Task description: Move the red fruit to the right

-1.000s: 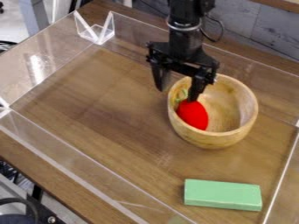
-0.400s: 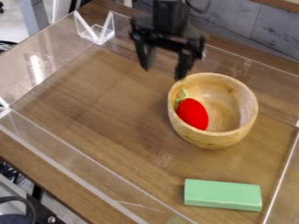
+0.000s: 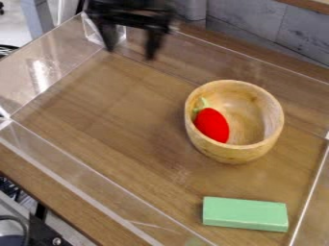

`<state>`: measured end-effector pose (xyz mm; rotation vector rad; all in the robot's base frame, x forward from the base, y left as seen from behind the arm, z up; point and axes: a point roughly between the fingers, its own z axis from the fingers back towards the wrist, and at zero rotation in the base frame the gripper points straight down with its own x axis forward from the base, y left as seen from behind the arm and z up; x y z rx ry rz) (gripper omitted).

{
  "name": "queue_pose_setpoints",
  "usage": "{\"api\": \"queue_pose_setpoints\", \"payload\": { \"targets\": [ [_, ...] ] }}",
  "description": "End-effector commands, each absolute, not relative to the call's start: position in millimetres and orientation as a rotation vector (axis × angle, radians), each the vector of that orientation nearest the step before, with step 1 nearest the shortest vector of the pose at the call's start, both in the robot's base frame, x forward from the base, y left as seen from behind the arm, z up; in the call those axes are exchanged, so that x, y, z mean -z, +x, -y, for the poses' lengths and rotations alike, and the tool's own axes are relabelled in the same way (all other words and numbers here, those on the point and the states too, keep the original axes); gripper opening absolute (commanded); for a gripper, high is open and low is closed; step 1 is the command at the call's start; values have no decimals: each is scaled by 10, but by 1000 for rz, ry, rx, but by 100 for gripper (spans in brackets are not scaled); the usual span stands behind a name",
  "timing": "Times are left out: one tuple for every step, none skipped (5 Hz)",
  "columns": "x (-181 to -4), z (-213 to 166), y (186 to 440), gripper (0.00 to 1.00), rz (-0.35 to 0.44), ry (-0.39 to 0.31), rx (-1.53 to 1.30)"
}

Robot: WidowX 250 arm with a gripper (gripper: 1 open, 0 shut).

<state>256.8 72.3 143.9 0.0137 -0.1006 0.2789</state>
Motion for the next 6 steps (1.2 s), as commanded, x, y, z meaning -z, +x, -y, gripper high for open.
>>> {"api": "queue_pose_setpoints", "payload": {
  "targets": [
    [-1498,-980,2562,100,145,10,-317],
    [-1424,-1122,2587,100,132,10,-314],
    [-1348,-1181,2657,100,120,15,-283],
    [-1310,-1274,2759,100,107,23,-268],
    [-1281,-1384,2826,100,94,24,-278],
    [-1197,-1322,2839,100,70,-1,-223]
  ]
}}
